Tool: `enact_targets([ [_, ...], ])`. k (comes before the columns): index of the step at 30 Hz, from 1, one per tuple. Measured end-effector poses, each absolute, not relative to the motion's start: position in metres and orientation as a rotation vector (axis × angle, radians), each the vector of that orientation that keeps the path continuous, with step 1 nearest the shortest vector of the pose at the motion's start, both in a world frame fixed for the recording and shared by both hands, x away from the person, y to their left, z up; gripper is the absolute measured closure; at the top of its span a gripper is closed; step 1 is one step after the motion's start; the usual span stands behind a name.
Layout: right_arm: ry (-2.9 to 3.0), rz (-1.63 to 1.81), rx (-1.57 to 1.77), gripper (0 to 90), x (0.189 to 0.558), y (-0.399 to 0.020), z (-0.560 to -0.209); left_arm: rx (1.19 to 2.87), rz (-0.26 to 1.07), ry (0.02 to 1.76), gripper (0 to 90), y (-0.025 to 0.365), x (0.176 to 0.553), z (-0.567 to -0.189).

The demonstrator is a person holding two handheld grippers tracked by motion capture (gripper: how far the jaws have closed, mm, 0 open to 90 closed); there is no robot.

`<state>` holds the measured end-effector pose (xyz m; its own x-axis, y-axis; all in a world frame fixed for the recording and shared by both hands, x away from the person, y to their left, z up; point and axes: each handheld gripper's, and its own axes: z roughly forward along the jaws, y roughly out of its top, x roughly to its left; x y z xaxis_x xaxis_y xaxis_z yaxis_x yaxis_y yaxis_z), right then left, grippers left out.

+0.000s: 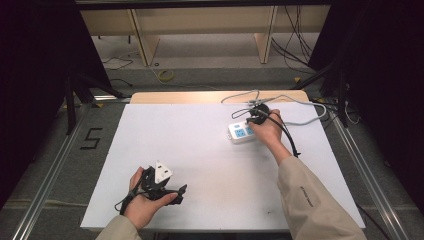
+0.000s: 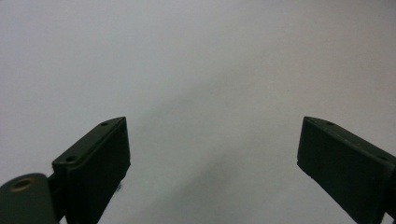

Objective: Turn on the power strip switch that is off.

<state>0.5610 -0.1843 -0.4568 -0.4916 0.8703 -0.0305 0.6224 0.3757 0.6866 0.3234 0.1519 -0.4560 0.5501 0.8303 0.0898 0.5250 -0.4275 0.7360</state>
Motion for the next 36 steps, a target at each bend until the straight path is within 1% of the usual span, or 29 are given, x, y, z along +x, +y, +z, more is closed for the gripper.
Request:
enact_targets([
  [11,2.277,0.795,1.269,90.0,0.5634,-0.1784,-0.4539,2.124,0.590,1.086,9.0,0.1520,0.3237,-0.4562],
  [36,2.299,0.774,1.280,90.0,0.5668,-0.1778,-0.4522,2.127,0.584,1.084,9.0,0.1509,0.3244,-0.4567],
])
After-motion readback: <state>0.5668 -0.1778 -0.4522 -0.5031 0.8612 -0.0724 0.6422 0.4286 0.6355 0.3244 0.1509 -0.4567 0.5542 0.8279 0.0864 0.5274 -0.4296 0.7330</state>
